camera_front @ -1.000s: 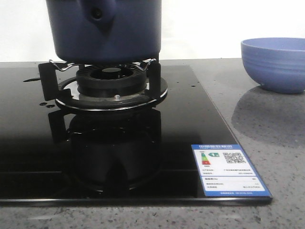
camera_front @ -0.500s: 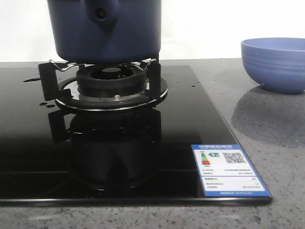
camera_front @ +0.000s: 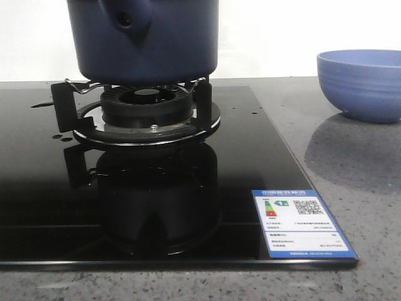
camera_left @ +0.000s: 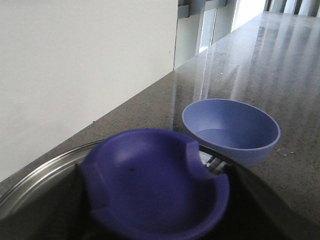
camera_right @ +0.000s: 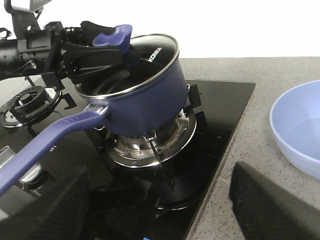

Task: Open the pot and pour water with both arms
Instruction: 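Move the right gripper over the light blue bowl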

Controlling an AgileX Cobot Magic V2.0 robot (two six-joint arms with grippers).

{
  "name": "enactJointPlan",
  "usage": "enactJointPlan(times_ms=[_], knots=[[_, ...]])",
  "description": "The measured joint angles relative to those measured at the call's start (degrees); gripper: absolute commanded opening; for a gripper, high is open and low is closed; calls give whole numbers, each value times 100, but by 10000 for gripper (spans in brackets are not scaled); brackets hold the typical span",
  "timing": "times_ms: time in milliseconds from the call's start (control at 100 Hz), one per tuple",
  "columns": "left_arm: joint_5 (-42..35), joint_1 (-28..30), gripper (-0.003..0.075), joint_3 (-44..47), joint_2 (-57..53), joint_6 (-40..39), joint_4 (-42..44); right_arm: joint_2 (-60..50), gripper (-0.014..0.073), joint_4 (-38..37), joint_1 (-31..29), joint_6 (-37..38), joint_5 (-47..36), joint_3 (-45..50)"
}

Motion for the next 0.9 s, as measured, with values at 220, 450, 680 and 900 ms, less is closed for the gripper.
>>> enactJointPlan(times_ms=[220, 450, 680, 900], knots=[[37, 0, 186, 0, 4, 3, -35, 0, 523, 9, 0, 0, 0, 0], [72, 13, 190, 10, -87, 14, -104, 0, 523, 9, 0, 0, -65, 0], [174, 363, 190, 10, -751, -12, -104, 0, 523, 21, 0, 0, -188, 0], [211, 923, 190, 10, -1740, -685, 330, 0, 523, 33, 0, -4, -400, 0]])
